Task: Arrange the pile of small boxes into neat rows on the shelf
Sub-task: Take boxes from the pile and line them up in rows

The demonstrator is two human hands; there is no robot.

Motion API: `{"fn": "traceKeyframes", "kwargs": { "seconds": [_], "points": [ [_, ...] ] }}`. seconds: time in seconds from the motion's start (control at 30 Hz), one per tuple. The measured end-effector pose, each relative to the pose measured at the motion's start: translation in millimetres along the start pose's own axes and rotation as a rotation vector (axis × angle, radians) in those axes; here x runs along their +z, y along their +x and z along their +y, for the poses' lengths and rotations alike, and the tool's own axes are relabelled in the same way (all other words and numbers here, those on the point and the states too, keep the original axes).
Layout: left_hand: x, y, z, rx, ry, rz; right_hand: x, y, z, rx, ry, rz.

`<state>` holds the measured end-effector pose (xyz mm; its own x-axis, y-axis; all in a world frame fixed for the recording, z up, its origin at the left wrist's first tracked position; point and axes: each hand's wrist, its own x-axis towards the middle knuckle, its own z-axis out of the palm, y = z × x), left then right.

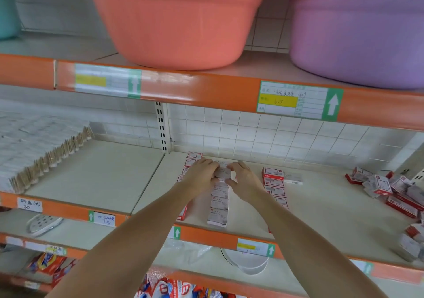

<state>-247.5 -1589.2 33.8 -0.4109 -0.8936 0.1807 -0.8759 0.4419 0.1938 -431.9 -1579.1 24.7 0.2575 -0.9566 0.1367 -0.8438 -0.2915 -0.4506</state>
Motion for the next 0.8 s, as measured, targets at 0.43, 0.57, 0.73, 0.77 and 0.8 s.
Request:
{"fn": "traceKeyframes", "kwargs": {
  "seconds": [0.43, 0.57, 0.73, 0.77, 0.8],
  "points": [
    [-8.5, 21.6, -24.3, -0.078, -0.055, -0.024, 13.0, 45.4, -2.1, 0.266, -0.042, 0.12],
    [-7.6, 25.4, -28.2, -0.079, -0.036, -0.046, 13.9, 56.5, -1.6, 0.278, -0.053, 0.111],
    [-7.2, 26.3, -28.0, -0.073, -0.012, -0.051, 16.8, 64.2, -1.4, 0.277, -0.098, 0.04],
    [-7.6, 26.5, -27.7, -0.072, -0.017, -0.052, 17.8, 64.5, -1.2, 0.284, -0.104, 0.025],
    [-8.0, 26.4, -27.4, -0.071, -0.02, -0.051, 18.9, 64.6, -0.4, 0.29, -0.104, 0.018]
  ]
}}
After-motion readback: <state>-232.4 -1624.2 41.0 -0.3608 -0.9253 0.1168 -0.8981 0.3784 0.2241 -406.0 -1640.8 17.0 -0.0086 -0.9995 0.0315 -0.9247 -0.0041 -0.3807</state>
